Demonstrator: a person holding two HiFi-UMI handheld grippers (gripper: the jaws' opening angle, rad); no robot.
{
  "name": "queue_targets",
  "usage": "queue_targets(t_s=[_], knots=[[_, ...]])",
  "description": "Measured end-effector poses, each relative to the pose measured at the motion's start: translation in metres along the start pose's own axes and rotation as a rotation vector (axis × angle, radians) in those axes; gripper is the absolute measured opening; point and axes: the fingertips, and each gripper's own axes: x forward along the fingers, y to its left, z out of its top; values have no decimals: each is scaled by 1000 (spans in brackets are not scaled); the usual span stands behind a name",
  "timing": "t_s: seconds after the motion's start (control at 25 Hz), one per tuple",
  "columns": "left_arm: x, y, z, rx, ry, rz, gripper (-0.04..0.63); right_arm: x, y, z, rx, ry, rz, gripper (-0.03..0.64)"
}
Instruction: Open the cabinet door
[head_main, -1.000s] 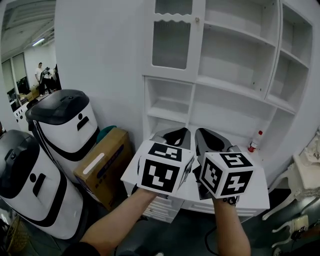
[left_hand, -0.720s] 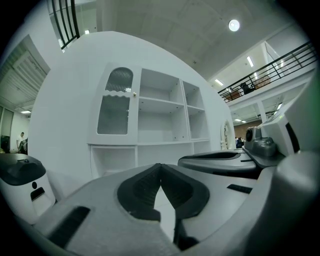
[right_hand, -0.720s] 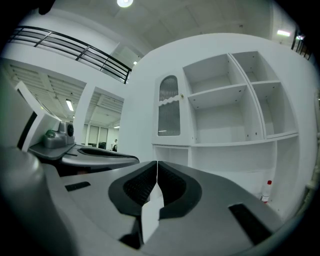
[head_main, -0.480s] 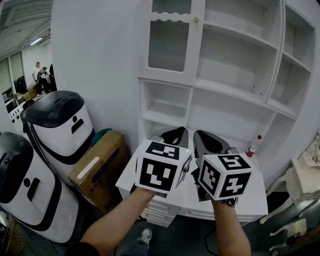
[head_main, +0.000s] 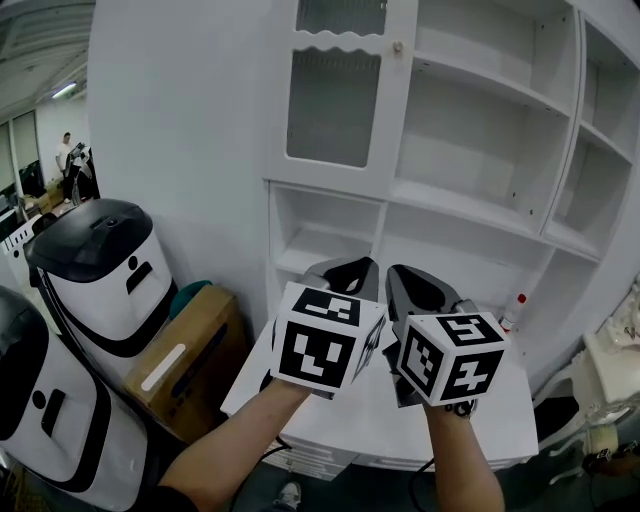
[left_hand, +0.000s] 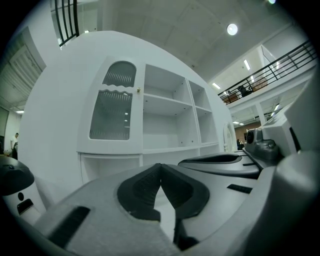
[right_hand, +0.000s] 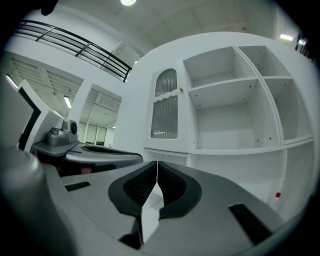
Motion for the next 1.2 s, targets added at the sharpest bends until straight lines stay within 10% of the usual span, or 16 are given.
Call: queue_targets(t_s=[1.2], knots=[[115, 120, 134, 349, -298, -167, 14, 170, -42, 91, -38, -104, -21, 21]])
